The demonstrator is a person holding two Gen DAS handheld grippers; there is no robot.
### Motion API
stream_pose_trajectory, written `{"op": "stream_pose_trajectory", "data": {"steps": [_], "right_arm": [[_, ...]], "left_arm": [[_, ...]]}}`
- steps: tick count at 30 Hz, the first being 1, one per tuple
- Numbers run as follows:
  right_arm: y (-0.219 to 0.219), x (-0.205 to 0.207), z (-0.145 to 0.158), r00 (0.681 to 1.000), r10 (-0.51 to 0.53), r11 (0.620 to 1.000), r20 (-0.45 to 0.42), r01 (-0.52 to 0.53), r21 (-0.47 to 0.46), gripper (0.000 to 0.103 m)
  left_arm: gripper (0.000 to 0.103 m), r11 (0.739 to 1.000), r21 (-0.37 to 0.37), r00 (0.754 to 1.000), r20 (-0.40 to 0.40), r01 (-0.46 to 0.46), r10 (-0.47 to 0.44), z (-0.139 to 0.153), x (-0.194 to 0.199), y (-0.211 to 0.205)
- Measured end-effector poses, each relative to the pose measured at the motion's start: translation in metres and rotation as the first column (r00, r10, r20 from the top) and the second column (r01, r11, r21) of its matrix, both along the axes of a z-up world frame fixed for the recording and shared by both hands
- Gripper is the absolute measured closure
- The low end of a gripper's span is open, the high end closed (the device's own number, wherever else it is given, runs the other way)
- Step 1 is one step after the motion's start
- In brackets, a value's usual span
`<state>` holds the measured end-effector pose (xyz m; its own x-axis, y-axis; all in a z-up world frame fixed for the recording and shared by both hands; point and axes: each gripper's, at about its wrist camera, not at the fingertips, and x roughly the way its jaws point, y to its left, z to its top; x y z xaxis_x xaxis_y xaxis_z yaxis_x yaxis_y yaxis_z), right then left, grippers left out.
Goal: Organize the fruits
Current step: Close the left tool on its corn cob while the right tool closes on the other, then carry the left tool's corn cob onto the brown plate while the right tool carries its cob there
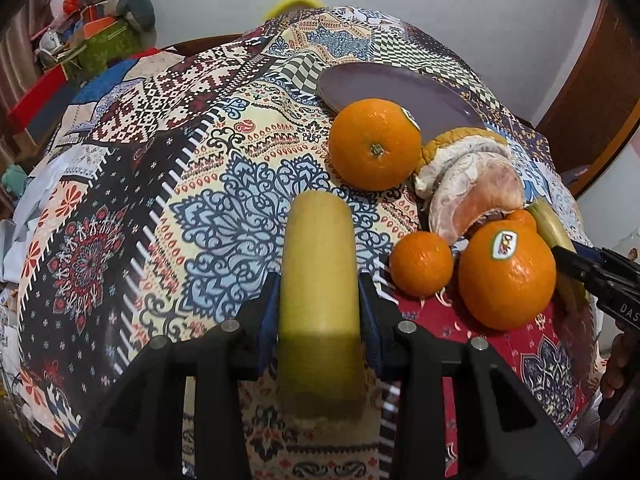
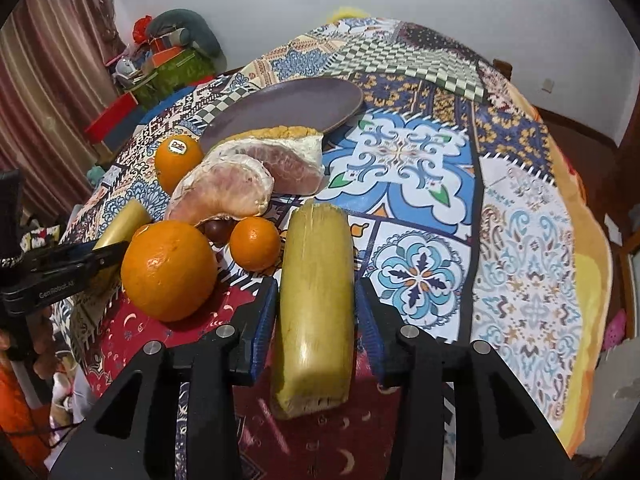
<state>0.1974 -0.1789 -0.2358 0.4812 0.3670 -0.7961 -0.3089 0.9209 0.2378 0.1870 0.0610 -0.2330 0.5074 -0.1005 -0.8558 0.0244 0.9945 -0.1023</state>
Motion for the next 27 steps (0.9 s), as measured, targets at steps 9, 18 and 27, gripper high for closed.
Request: {"op": "stream_pose_trajectory", "data": {"steps": [9, 18, 27], "right_arm": [[0.006, 0.003, -0.007, 1.000, 0.023, 0.999, 0.003, -0.023, -0.025, 0.065], [-0.001, 0.001, 0.001, 1.000, 0.003, 1.000, 0.019, -0.003, 0.004, 0.067], [-0.004, -0.002, 0.033, 0.993, -0.004, 1.000, 0.119, 0.002, 0.019, 0.067]], "left_arm": [[0.066, 1.000, 0.008, 1.000, 0.002, -0.010, 0.010, -0.001, 0.005, -0.001], [0.066, 1.000, 0.013, 0.999, 0.033, -0.015, 0.015, 0.016, -0.004, -0.003], [0.066, 1.000, -0.014, 0.993, 0.118, -0.011, 0.013, 0.051, -0.009, -0.007]]}}
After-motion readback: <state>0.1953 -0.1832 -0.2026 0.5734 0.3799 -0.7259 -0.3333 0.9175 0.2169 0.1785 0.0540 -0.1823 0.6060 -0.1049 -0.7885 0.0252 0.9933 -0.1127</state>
